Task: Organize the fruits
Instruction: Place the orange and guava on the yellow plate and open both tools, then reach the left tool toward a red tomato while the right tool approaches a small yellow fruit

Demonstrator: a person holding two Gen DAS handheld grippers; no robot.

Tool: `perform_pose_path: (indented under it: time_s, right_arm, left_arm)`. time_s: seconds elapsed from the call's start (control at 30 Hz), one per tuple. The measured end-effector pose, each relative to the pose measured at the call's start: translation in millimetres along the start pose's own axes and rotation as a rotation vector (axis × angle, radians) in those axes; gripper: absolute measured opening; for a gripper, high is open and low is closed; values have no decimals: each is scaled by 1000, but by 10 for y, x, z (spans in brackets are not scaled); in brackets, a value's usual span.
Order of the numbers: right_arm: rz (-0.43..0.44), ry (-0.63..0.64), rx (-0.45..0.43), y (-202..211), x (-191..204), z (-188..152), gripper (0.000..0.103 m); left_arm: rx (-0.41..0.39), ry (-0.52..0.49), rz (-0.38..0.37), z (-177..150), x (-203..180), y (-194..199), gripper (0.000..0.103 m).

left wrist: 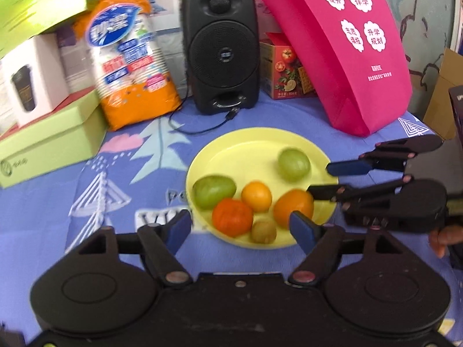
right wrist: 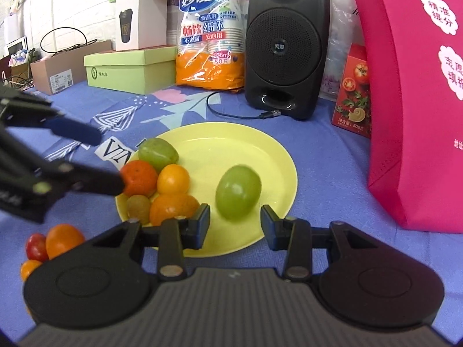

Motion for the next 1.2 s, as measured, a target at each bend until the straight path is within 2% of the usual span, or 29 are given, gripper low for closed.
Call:
perform_pose_path:
  time_s: [0.43, 0.6, 0.67, 0.8, 0.9, 1.0, 1.1, 1.2]
  right_arm:
    - [40, -34, -16, 522, 271, -408, 39]
    - [65, -35, -5, 707, 455, -617, 41]
    - [83, -31, -1, 768, 542, -692, 41]
    - [115, -9, 19, 817, 733, -818, 44]
    - [116, 18, 34, 808, 854, -878, 52]
    - [125, 36, 37, 816, 939, -891, 53]
    - [135, 58, 40, 812, 996, -887, 53]
    - [142, 66, 42, 788, 1024, -887, 53]
  left_arm:
    - [11, 153, 26, -639, 357, 522, 76]
    - [-2, 138, 28, -886, 350, 733, 76]
    - [10, 127, 7, -978, 283, 775, 76]
    - [31, 70, 17, -1151, 100, 782, 75]
    - [38, 58, -2, -1216, -13, 790, 75]
    - [35, 46, -31, -1226, -129, 807, 70]
    - [31, 32, -60, -1234, -246, 796, 68]
    - [44, 26, -79, -1239, -322, 736, 62]
Point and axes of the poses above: each gripper's, at about its wrist camera, not at the fingertips, and y roughly against the way its jaws point, x to its left, z to its top, the point moved 6 cm from there along -y, roughly the way its jaws point, and after that the axes turned 9 degrees about z, right-handed, at the moved point
